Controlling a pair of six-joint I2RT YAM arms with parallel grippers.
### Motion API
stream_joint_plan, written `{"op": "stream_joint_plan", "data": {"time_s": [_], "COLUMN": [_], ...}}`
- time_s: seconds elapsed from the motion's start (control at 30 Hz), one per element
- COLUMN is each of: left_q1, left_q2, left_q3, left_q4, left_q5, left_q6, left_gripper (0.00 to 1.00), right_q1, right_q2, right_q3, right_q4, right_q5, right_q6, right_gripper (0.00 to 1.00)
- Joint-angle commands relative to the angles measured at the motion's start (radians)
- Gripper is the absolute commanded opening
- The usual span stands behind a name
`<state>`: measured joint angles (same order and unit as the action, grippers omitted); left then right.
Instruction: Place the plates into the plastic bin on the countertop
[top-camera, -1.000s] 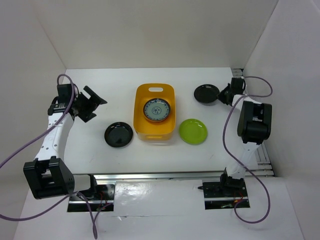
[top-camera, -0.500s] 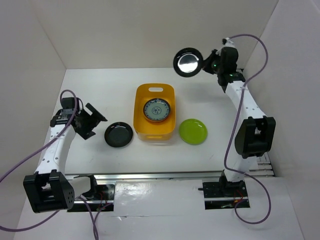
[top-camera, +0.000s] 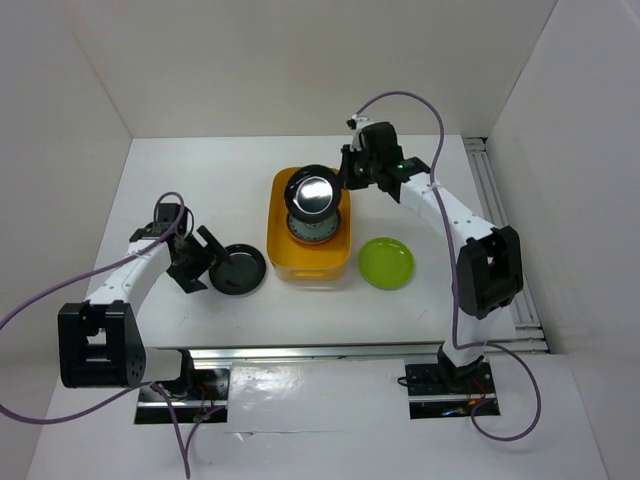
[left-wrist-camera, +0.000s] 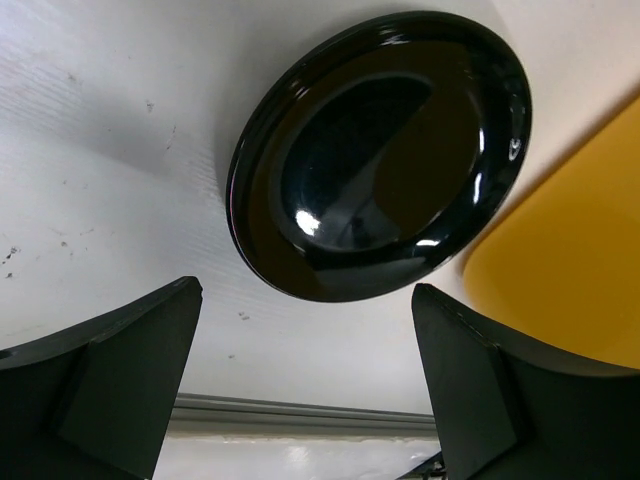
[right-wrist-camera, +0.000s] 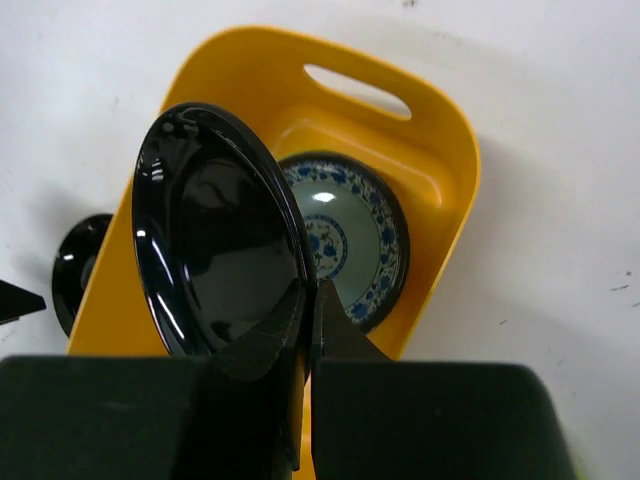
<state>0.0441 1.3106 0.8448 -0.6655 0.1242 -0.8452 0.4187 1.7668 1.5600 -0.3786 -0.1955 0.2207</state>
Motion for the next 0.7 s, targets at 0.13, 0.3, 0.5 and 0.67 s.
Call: {"op": "stream_joint_plan", "data": {"time_s": [0.13,0.3,0.5,0.67], "left_q1": [-0.027,-0.036,-0.046,-0.055], "left_q2": [0.038,0.058,0.067,0.067], "left_q3": [-0.029,-0.069,-0.118,-0.138], "left_q4": [0.052,0.104,0.161,0.202], "left_q5": [-0.044,-0.054,-0.054,-0.044], "left_q6": [-0.034,-0.034,-0.025,-0.025], "left_gripper": [1.00,1.00,1.00,0.96], "right_q1": [0.028,0.048,0.057,0.089], "right_q2": [0.072,0.129,0.154,0.140], "right_q3": [-0.005,0.015,0.025,0.084], "right_q4": [0.006,0.006,0.063,0.063], "right_q5": [0.048,0.057,0.056,0.047], "right_q6": [-0.034,-0.043,-0.043,-0.034], "right_gripper": [0.00,0.03,0.45,0.78]}}
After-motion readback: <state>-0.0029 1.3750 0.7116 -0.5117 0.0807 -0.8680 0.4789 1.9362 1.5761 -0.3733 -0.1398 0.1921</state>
